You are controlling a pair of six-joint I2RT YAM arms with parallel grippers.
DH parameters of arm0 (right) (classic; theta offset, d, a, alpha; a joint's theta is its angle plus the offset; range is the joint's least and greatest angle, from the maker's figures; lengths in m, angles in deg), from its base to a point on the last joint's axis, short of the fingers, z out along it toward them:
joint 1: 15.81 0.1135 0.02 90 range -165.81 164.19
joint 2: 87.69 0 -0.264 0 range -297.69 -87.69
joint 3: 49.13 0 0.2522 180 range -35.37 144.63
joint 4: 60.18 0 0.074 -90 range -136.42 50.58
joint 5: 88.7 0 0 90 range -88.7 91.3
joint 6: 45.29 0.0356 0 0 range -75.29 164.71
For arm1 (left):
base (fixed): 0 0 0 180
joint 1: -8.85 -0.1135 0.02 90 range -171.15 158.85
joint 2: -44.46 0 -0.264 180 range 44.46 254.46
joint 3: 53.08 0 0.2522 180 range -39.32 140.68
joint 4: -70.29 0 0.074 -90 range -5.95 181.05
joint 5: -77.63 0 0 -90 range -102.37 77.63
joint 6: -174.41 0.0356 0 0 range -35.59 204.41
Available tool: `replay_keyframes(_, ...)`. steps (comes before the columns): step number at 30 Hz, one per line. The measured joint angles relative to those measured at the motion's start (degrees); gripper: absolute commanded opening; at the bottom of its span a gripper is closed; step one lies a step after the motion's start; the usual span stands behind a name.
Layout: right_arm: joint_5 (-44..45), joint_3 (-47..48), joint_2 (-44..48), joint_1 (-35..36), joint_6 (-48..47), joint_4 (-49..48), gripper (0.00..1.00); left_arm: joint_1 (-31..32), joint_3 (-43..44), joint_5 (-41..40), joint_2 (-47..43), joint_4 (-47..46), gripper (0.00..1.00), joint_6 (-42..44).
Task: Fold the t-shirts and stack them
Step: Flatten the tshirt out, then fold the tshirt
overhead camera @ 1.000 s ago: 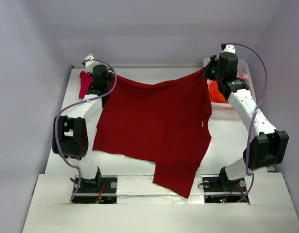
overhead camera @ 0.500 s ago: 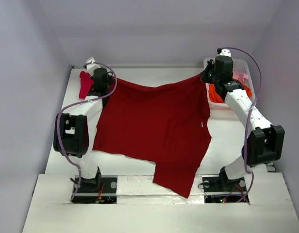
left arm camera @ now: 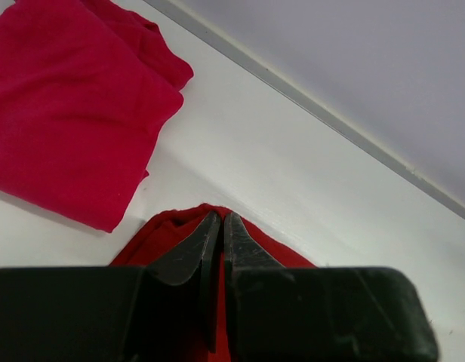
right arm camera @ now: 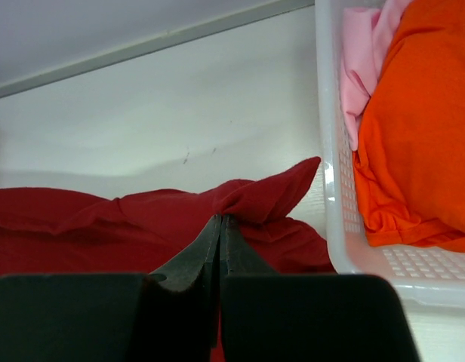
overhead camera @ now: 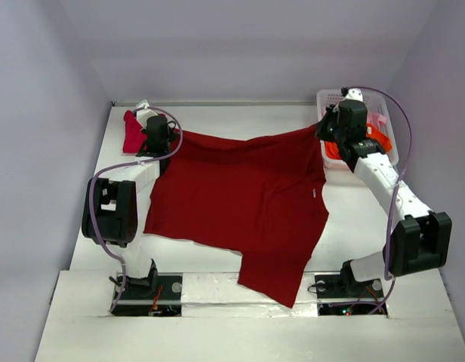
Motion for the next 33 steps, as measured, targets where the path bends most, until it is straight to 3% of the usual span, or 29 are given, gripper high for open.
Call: replay_keyframes(33,-1.5,-15.3,11.6,4.5,1.6,2.2,0.0,0.0,-11.0,0.1,-11.1,-1.7,0.0,0.4)
